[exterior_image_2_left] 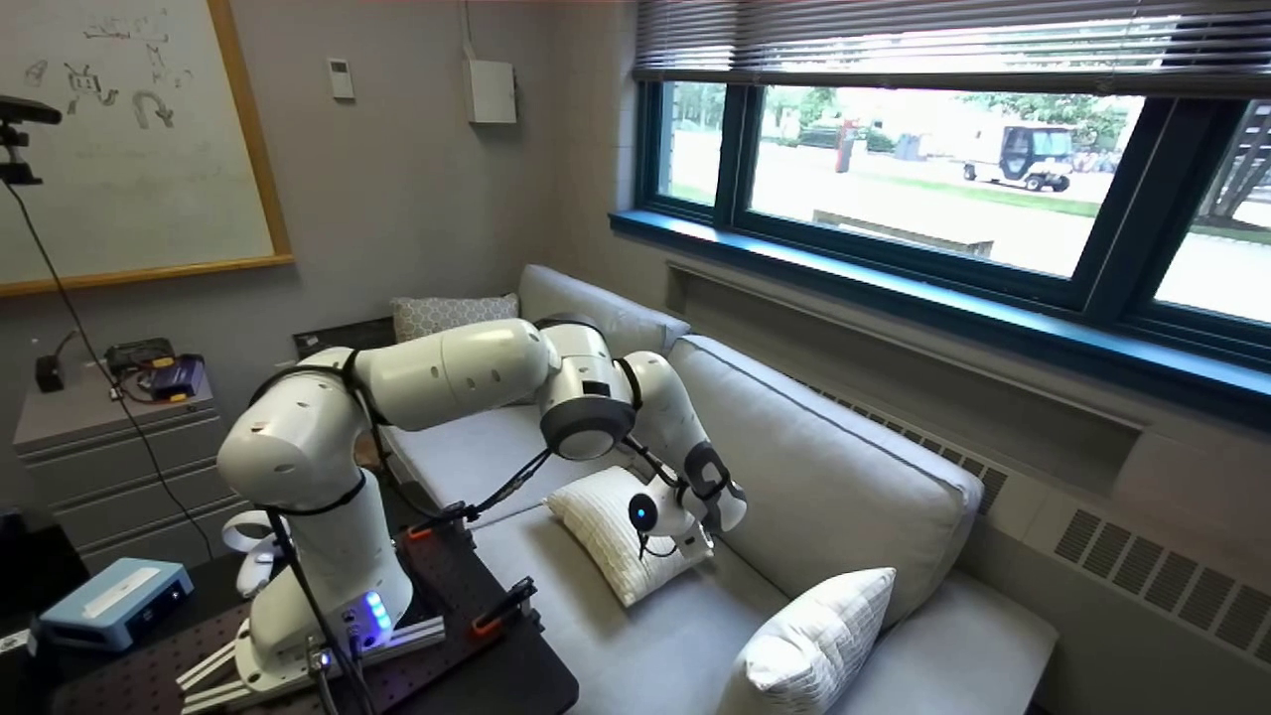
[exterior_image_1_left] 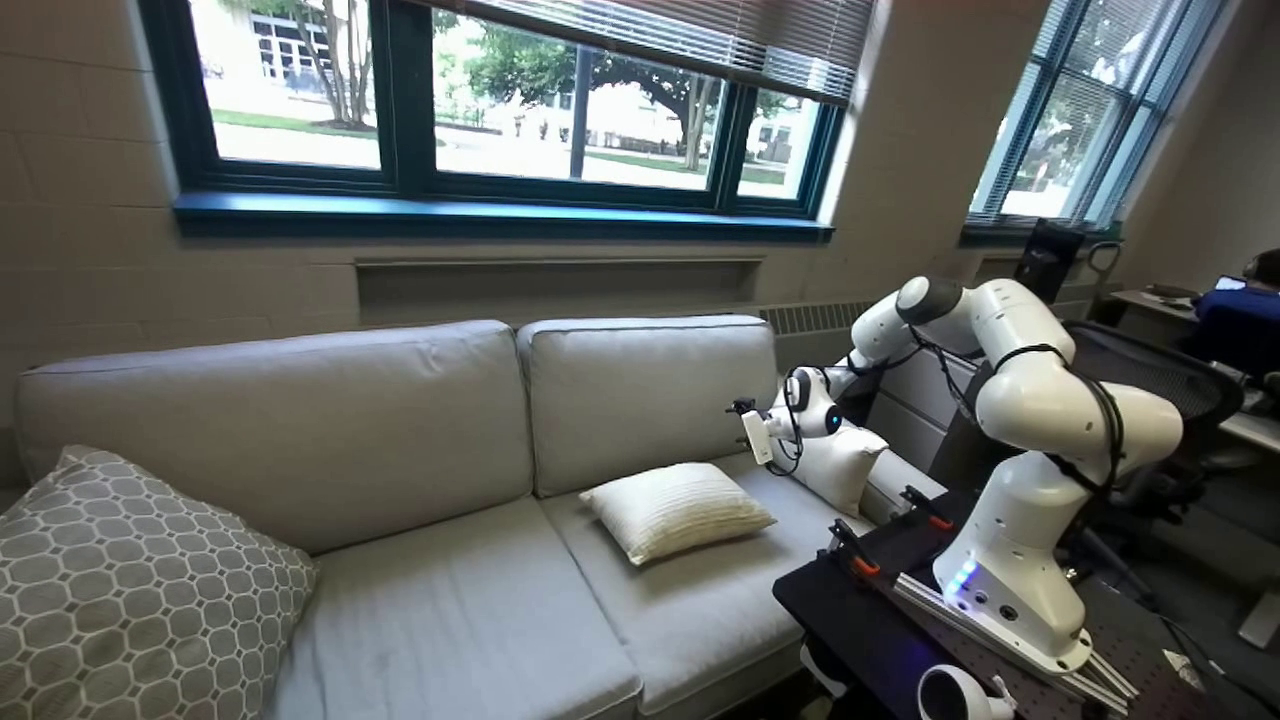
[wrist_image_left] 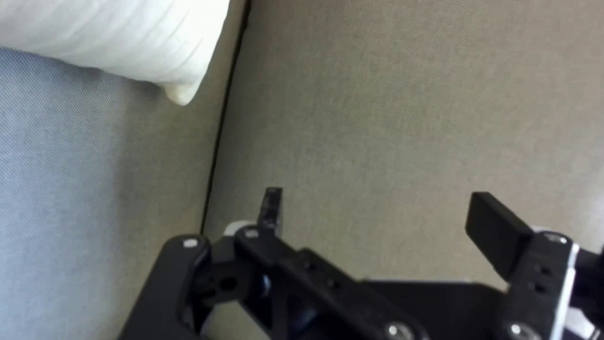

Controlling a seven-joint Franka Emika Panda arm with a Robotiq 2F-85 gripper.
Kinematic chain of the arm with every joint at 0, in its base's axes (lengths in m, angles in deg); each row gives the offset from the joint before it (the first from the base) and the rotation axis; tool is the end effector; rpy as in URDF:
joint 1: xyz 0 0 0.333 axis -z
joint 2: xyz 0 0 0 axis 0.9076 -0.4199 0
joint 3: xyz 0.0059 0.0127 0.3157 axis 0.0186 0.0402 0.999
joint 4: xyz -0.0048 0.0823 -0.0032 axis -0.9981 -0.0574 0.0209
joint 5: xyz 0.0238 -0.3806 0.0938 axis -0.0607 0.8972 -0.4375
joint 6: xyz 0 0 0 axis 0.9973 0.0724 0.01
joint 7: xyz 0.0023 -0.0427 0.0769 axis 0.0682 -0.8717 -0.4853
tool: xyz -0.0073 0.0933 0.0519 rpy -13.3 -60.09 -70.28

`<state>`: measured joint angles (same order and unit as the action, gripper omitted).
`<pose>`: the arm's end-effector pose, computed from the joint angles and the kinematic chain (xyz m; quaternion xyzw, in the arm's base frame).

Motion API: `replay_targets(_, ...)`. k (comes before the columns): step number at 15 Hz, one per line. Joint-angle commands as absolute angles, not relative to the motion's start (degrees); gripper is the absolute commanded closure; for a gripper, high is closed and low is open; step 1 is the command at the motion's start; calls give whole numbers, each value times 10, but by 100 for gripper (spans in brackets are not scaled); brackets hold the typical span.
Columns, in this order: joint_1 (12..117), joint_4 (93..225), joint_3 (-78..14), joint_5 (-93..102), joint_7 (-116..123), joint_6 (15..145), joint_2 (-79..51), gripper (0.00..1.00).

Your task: Arrange the two pillows neatly to the right

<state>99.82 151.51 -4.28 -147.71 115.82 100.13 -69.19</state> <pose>0.5910 -0.1357 -0.0609 -0.6923 0.5391 -0.3458 0.3323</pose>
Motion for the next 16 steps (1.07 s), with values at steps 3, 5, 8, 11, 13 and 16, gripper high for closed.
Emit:
replay_targets(3,849,1491,-174,-1473,926,1108,-655,0)
replay_targets(5,807,1495,-192,-1423,847,1163,-651,0)
replay_targets(8,859,1495,-82,-1320,850,1266,-665,0)
replay_targets(11,906,1503,10,-1232,850,1346,-682,0)
replay_targets(13,933,1498,53,-1205,866,1390,-698,0)
replay_targets(16,971,1489,107,-1172,895,1409,-723,0)
